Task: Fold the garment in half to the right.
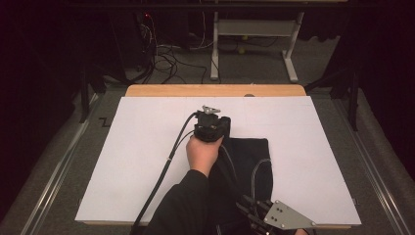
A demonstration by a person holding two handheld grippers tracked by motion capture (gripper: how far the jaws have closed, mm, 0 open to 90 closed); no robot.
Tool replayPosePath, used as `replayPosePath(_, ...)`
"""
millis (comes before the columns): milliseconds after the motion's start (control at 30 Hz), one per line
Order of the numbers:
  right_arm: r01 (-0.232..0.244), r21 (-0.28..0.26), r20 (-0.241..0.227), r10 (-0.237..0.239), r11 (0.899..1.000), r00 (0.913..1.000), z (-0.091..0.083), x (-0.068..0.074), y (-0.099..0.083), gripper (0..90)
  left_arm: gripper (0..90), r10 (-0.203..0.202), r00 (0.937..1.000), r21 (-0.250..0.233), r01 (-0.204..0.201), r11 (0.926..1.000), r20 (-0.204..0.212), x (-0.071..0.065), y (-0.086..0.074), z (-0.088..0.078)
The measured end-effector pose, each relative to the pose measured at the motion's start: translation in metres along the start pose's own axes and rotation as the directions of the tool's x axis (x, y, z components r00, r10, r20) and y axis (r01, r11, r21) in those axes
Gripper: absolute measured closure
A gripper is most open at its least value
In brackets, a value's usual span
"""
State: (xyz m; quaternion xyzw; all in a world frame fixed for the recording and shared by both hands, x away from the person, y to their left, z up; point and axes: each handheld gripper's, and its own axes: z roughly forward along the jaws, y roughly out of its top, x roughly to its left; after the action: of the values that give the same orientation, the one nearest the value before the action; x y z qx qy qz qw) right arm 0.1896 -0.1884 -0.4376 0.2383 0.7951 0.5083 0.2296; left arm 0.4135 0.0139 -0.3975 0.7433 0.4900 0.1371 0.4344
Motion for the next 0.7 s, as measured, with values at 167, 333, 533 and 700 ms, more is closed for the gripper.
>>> replayPosePath(167, -0.015, 0.01, 0.006, 0.015, 1.0, 0.9999, -0.01, -0.003, -0.005, 72.6, 71.2, 0.025, 0.9996, 0.005, -0.025, 0.9997, 0.012, -0.016, 0.002, 0.004)
replayPosePath(333, -0.028, 0.026, 0.01, 0.027, 0.999, 0.9996, -0.02, -0.004, -0.011, 72.1, 71.1, 0.053, 0.9983, 0.018, -0.054, 0.9984, 0.023, -0.027, 0.0, 0.009)
replayPosePath(533, -0.049, 0.062, 0.03, 0.047, 0.997, 0.9985, -0.026, -0.006, -0.02, 71.7, 70.8, 0.06, 0.9979, 0.046, -0.061, 0.9971, 0.026, -0.034, -0.003, 0.023)
replayPosePath(700, -0.052, 0.102, 0.054, 0.047, 0.993, 0.9974, -0.029, -0.006, -0.025, 71.7, 70.8, 0.063, 0.9968, 0.064, -0.066, 0.9957, 0.048, -0.043, -0.005, 0.034)
